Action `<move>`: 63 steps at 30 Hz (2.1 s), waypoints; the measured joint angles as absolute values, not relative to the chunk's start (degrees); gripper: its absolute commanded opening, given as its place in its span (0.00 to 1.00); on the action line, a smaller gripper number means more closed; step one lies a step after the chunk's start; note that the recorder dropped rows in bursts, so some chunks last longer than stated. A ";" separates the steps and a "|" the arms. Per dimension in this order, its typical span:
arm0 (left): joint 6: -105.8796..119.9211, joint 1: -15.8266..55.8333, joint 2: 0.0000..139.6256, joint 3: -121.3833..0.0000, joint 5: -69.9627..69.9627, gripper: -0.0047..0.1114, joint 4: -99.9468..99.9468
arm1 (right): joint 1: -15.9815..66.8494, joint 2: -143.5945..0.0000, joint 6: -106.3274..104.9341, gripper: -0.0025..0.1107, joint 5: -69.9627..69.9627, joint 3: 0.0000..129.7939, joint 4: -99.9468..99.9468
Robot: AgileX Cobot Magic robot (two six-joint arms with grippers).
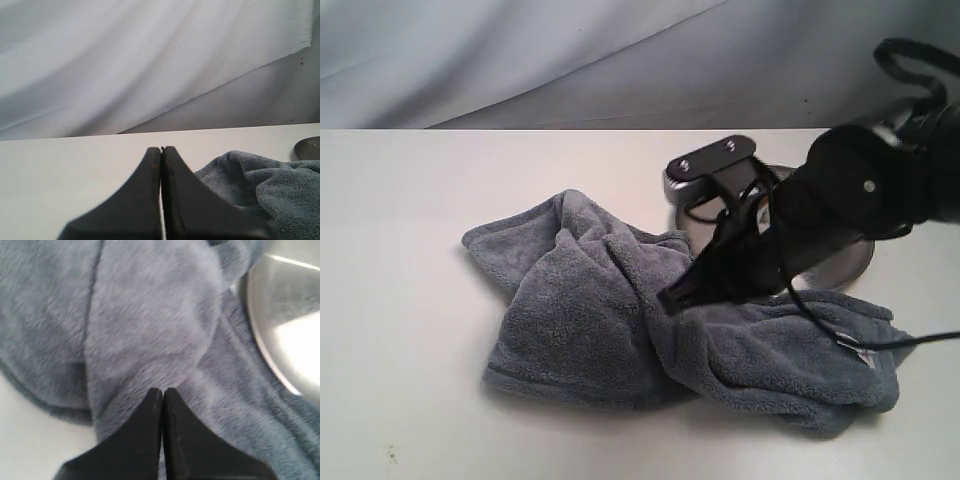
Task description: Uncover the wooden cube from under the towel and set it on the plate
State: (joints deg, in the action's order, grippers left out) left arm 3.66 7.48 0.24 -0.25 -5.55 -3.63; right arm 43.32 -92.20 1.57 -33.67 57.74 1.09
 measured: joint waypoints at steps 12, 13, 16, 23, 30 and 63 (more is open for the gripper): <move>3.66 7.48 0.24 -0.25 -5.55 0.04 -3.63 | 34.68 -104.55 1.00 0.02 -38.02 79.51 0.43; 3.66 7.48 0.24 -0.25 -5.55 0.04 -3.63 | 35.06 -106.49 0.86 0.02 -39.56 82.53 0.43; 3.66 7.48 0.24 -0.25 -5.55 0.04 -3.63 | 36.79 -111.87 0.86 0.02 -43.09 89.24 0.55; 3.66 7.48 0.24 -0.25 -5.55 0.04 -3.63 | 44.59 -119.24 0.60 0.02 -45.83 100.11 1.25; 3.66 7.48 0.24 -0.25 -5.55 0.04 -3.63 | 52.31 -123.03 0.47 0.02 -45.96 104.45 4.58; 3.66 7.48 0.24 -0.25 -5.55 0.04 -3.63 | 52.82 -93.75 -2.90 0.02 -30.95 52.11 5.78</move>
State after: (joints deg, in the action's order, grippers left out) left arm 3.66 7.48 0.24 -0.25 -5.55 -3.63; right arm 52.82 -93.75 -2.90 -30.95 52.11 5.78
